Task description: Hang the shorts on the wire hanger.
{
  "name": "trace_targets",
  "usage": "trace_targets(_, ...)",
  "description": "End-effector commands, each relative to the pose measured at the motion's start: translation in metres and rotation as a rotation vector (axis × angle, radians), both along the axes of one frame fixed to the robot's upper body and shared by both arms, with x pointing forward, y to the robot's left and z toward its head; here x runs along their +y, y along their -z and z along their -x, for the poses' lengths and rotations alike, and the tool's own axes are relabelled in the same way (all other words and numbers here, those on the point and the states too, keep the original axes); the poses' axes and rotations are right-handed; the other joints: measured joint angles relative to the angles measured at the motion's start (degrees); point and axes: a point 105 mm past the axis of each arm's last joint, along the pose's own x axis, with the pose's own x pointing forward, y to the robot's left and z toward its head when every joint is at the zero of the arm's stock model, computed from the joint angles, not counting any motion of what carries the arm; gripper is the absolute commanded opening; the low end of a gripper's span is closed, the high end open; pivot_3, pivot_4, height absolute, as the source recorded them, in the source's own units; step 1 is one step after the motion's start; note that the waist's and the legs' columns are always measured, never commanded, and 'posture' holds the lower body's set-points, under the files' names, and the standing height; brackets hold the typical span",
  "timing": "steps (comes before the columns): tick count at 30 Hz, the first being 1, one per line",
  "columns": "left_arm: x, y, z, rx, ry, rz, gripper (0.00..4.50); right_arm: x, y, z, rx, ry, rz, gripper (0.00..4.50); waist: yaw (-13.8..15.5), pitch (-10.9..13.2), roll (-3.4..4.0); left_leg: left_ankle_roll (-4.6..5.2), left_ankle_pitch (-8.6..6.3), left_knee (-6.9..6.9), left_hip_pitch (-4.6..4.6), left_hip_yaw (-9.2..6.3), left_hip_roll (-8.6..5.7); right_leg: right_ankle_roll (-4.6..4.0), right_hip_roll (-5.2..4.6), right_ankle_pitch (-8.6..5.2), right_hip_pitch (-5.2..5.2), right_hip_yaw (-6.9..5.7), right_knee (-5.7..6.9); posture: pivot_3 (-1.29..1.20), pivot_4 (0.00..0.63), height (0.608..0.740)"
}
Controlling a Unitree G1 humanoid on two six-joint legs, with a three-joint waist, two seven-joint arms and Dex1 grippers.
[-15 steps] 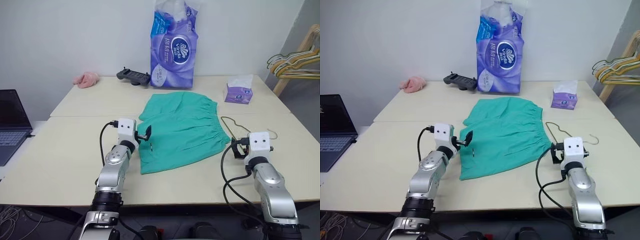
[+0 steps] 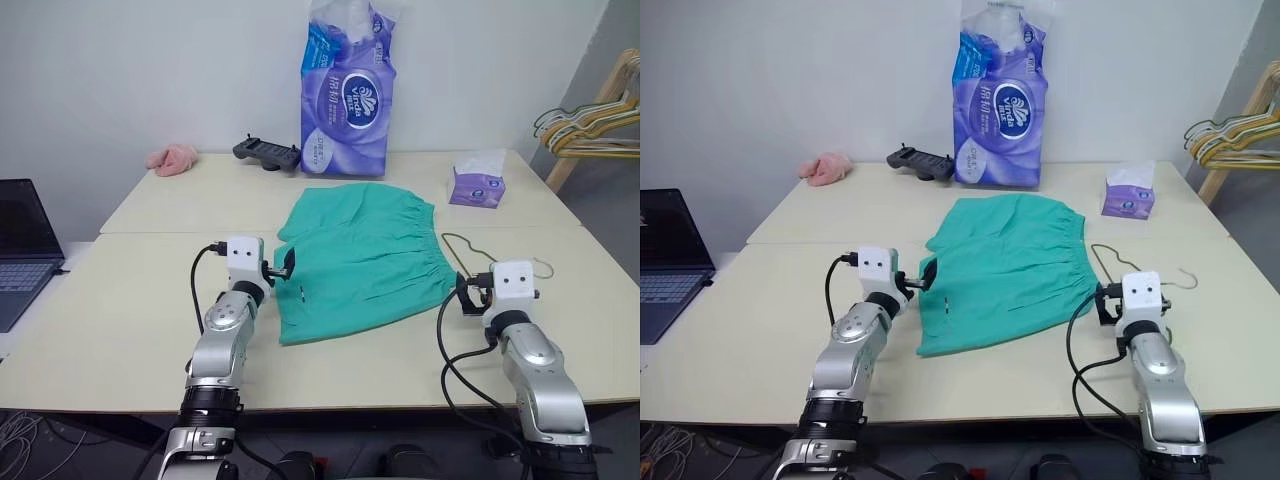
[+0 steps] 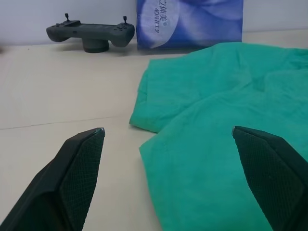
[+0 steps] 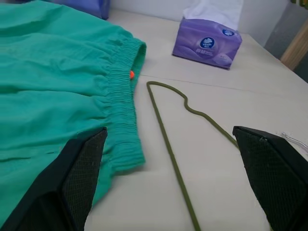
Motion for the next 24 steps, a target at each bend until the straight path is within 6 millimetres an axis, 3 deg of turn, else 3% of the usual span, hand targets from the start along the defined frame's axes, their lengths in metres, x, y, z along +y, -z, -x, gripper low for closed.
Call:
trace_targets(1,0.010,-0.017,-0.001,-0.061,-0.022,-0.003,4.50,0.007,-0.014,-0.008,-0.068,-0.021,0.004,4.45,0.49,0.00,-0.01,0.00,0.00,0.00,0.00,0.00,0.00,0.00,0.00,0.00,0.00,0.00,0.00,0.03,0.017,0.740)
trace_targets(13,-0.017,-0.017,0.006,-0.038,0.064,0.021,4.50,-0.004,-0.011,0.001,-0.060,-0.015,0.008,4.45,1.50,0.05,-0.04,0.01,0.00,-0.01,-0.01,0.00,0.00,0.01,0.00,-0.01,0.02,-0.01,-0.02,0.01,0.044,0.740)
trace_targets(24,-0.025,-0.022,0.012,-0.030,0.189,-0.010,4.50,0.000,-0.011,0.008,-0.030,-0.098,0.047,4.45,1.17,0.34,0.01,0.02,-0.01,-0.02,0.00,-0.01,0.02,0.23,0.03,-0.14,0.02,-0.01,-0.03,0.00,0.060,0.740)
